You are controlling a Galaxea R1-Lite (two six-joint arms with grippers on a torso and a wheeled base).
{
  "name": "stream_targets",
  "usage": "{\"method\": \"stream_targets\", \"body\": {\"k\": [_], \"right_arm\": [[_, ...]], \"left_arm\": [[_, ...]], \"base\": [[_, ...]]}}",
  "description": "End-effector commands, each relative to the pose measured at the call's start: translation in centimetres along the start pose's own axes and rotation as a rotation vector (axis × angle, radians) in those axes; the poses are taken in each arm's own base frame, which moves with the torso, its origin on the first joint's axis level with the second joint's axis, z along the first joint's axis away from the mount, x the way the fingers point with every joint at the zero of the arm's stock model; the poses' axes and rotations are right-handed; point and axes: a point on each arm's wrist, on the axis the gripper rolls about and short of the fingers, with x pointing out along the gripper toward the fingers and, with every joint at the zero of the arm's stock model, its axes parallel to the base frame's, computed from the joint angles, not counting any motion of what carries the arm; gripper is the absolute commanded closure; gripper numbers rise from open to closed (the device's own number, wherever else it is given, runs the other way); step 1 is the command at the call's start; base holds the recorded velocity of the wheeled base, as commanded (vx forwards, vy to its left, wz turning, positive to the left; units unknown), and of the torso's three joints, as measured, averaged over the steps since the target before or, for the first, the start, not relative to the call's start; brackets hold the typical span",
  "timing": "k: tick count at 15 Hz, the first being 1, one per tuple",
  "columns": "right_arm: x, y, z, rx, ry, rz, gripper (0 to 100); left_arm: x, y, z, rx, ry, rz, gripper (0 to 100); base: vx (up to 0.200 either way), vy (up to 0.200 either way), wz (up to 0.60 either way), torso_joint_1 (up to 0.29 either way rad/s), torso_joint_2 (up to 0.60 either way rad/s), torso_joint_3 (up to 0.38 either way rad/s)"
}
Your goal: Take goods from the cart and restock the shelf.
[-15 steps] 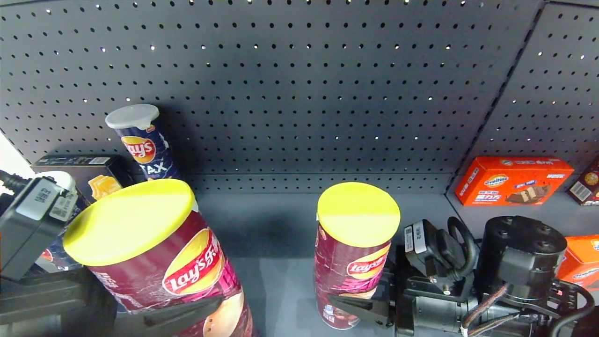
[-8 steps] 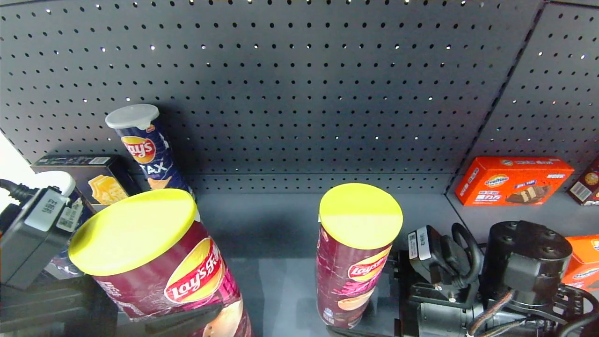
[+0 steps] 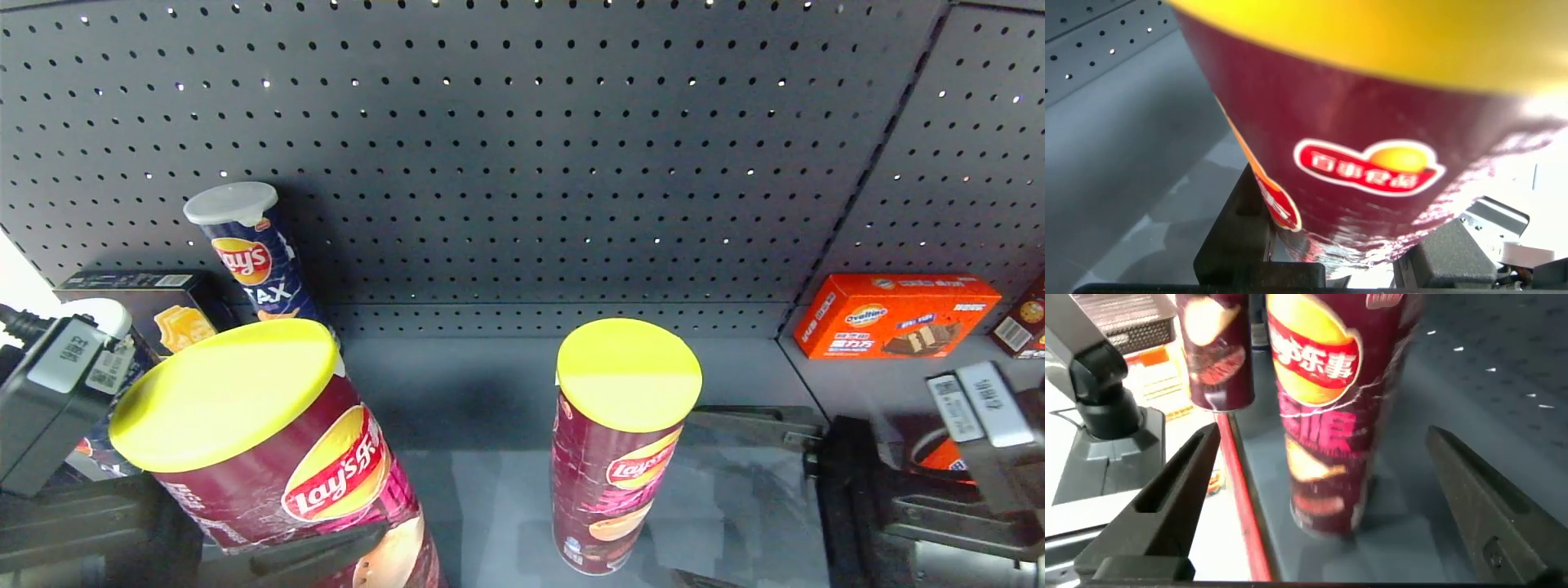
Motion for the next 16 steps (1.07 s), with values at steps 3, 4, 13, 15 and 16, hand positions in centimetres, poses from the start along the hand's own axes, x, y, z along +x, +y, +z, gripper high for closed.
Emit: {"method": "stream_targets", "body": {"k": [3, 4, 13, 15, 16], "right_arm": [[-8.0, 2.2, 2.5, 0.038, -0.082, -0.376, 0], [-8.8, 2.2, 2.3, 0.04, -0.093, -0.436, 0], [-18.3, 9.2, -7.8, 0.042, 0.038, -1.116, 0], [-18.6, 9.5, -9.2, 0.083, 0.136, -1.252, 0], [-18.7, 9.5, -9.4, 0.092, 0.163, -1.286, 0]], "left_arm": [[-0.2, -0.1, 0.0, 0.004, -0.007, -0.002, 100], [-0.2, -0.1, 0.0, 0.005, -0.008, -0.002, 100], [-0.1, -0.1, 0.2, 0.007, -0.013, -0.005, 100], [0.2, 0.0, 0.1, 0.004, -0.003, -0.01, 100], [0.2, 0.0, 0.1, 0.004, -0.003, -0.008, 100]], "base": [[0.0, 0.0, 0.0, 0.0, 0.0, 0.0], [0.0, 0.0, 0.0, 0.0, 0.0, 0.0], [0.0, 0.0, 0.0, 0.0, 0.0, 0.0], [0.0, 0.0, 0.0, 0.0, 0.0, 0.0], [0.0, 0.0, 0.0, 0.0, 0.0, 0.0]]}}
